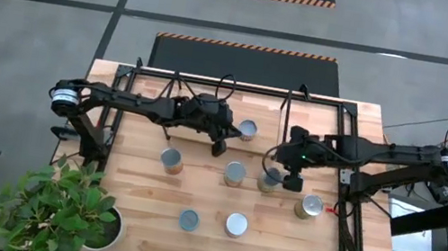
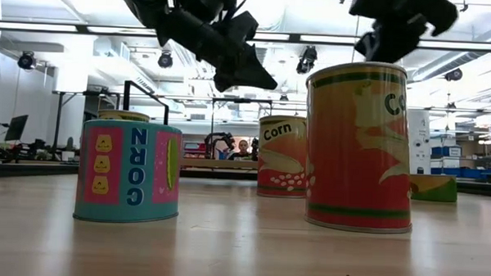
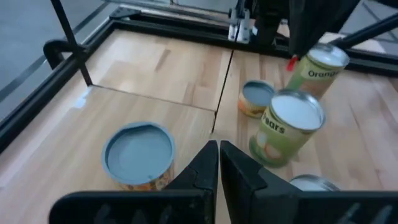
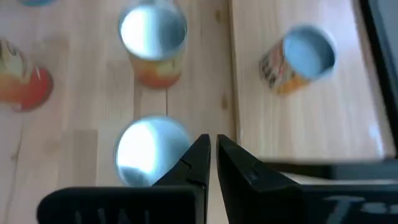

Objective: Pick and place cans onto a shelf
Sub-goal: Adjust the shelf

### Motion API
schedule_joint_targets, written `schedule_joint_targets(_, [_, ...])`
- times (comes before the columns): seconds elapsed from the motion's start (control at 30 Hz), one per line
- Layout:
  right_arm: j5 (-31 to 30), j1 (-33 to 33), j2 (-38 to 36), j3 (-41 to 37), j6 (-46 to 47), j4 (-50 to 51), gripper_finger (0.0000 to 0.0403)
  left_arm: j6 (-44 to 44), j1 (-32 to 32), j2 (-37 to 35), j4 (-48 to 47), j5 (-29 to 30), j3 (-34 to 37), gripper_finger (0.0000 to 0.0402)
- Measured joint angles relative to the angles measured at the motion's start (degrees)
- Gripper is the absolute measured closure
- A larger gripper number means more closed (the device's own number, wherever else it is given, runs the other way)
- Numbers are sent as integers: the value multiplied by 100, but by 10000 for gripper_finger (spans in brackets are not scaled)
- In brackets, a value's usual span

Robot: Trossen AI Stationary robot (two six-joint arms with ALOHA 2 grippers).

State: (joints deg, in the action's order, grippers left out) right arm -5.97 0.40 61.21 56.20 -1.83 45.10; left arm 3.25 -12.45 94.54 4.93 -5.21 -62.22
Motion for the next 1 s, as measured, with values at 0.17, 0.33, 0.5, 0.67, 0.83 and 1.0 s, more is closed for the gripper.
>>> schedule_joint_targets(0.17, [-362,-2,-80,-326,1,38,385,4,72,0,-48,3,0,402])
schedule_joint_targets(0.33, [-1187,-34,-35,-423,-230,-26,385,4,91,-4,-54,3,0,402])
schedule_joint_targets(0.5, [-1388,-293,-41,-426,-455,-128,385,4,90,-7,-205,9,0,402])
schedule_joint_targets(0.67, [-1419,-613,-32,-426,-658,-203,385,4,90,-7,-221,7,0,402])
schedule_joint_targets(0.83, [-1417,-736,-32,-426,-702,-257,385,2,90,-7,-221,9,0,402])
schedule_joint_targets(1.0, [-1306,-731,-35,-426,-590,-247,385,2,90,-7,-384,7,0,402])
